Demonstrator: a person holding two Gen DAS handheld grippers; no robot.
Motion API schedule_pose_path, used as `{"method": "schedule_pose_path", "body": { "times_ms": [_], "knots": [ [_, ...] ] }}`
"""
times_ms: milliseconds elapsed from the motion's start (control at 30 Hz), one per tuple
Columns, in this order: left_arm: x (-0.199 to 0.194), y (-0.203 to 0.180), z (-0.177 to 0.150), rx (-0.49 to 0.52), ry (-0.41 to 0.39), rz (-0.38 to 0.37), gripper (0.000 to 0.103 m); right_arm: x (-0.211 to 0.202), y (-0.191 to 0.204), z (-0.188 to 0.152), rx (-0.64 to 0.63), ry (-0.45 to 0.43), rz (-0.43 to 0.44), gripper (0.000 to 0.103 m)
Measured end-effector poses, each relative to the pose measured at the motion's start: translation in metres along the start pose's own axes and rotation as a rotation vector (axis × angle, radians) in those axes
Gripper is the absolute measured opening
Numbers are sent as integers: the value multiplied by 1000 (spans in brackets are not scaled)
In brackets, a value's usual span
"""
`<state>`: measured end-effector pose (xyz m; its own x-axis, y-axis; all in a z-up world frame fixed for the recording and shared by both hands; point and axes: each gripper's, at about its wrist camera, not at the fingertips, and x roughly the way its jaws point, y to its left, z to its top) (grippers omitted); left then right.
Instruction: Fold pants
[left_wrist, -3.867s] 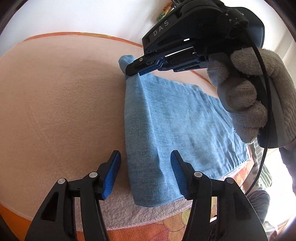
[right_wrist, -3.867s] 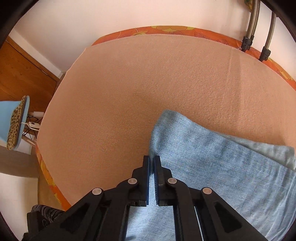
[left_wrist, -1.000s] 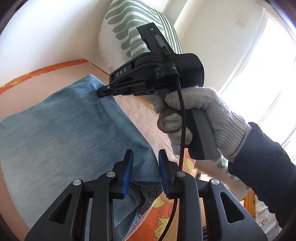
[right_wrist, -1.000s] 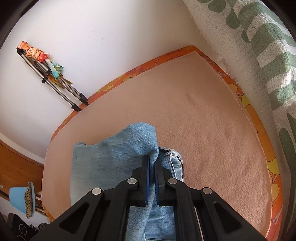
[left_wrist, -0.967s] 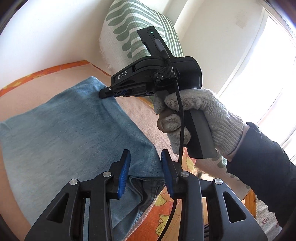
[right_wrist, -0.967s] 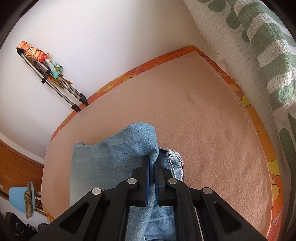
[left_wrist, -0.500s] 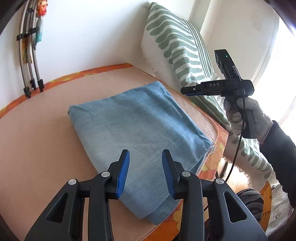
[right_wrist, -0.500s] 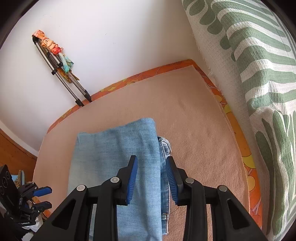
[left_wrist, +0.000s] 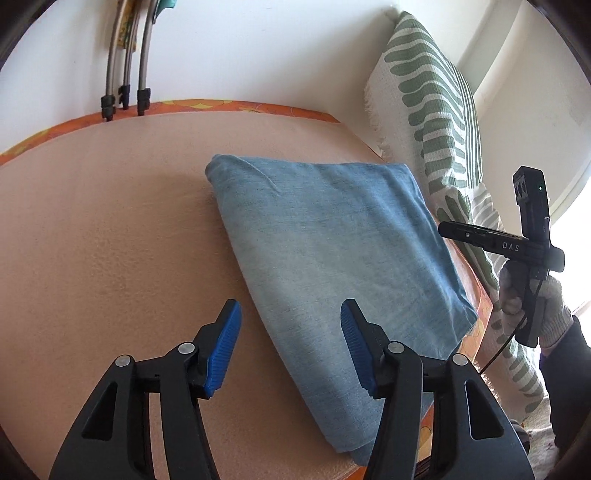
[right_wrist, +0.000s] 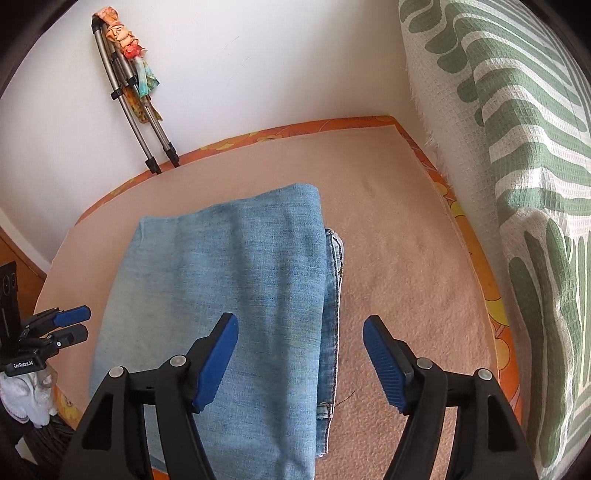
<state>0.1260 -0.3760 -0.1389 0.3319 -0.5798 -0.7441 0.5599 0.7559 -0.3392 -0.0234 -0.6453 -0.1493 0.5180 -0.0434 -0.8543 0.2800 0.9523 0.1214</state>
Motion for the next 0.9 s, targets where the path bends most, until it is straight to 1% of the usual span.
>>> {"method": "schedule_pose_path", "body": {
  "times_ms": [167,233,367,467,533,667,767,800,867,900],
  "knots": [
    [26,14,10,-71,42,14,59,20,-11,7,9,38,0,76],
    [33,17,13,-80,49,29,59,26,-14,9,-1,48,3,76],
    [43,18,19,-90,54,28,60,37,-18,12,-2,69,27,76],
    [48,17,23,-93,47,30,60,44,-20,14,-3,77,51,80],
    [52,18,26,-103,51,20,60,47,-21,16,-13,69,62,80],
    [60,19,30,-95,56,21,60,56,-22,22,-24,75,108,81],
    [64,21,33,-89,49,23,60,67,-28,23,1,92,159,80],
    [65,21,33,-87,45,22,60,69,-30,23,19,95,181,82],
    [67,19,35,-71,39,27,60,69,-29,23,16,74,196,81],
    [68,18,35,-61,38,31,60,70,-28,23,8,71,202,77]
  ]
}}
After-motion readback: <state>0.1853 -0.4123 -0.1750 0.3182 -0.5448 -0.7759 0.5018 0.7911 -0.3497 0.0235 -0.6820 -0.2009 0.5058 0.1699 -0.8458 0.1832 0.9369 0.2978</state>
